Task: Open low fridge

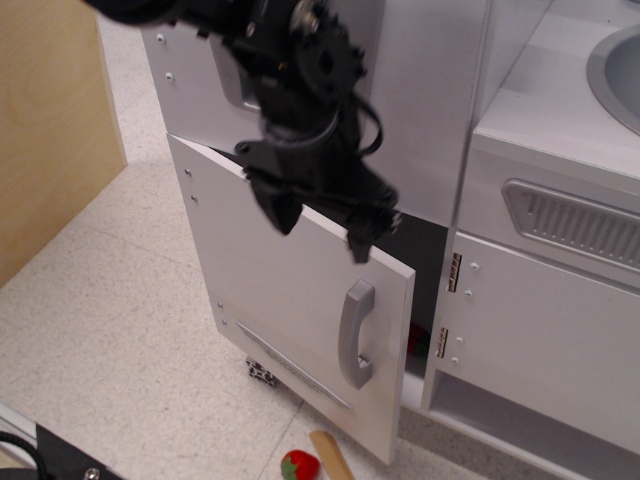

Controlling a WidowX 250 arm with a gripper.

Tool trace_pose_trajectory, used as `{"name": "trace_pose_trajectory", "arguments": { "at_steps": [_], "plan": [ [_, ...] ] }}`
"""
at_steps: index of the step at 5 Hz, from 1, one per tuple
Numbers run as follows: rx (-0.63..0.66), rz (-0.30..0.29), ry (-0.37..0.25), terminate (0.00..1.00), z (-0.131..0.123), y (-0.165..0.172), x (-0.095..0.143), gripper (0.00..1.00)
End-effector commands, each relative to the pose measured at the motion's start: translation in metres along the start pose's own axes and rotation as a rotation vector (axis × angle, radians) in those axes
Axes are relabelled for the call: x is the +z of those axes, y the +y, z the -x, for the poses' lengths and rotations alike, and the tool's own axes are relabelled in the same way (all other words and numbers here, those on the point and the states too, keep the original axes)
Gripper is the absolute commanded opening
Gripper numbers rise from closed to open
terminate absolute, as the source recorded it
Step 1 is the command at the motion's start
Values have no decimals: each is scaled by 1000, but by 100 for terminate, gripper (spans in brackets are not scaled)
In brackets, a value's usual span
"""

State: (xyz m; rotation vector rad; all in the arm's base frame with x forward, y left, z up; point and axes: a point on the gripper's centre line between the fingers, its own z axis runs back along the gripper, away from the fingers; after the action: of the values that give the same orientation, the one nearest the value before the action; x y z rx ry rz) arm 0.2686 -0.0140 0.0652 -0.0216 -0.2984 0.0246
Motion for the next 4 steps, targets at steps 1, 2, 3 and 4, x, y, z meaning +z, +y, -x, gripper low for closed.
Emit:
{"name": "trace_pose_trajectory", "arguments": {
  "at_steps": [1,2,3,4],
  "plan": [
    [7,9,-71,0,-44,-23,-9,100],
    [-11,0,-67,0,-53,-38,-34,100],
    [-30,-10,-57,0,-51,-42,-55,100],
    [-38,-32,-39,0,-43,-39,-75,100]
  ]
}}
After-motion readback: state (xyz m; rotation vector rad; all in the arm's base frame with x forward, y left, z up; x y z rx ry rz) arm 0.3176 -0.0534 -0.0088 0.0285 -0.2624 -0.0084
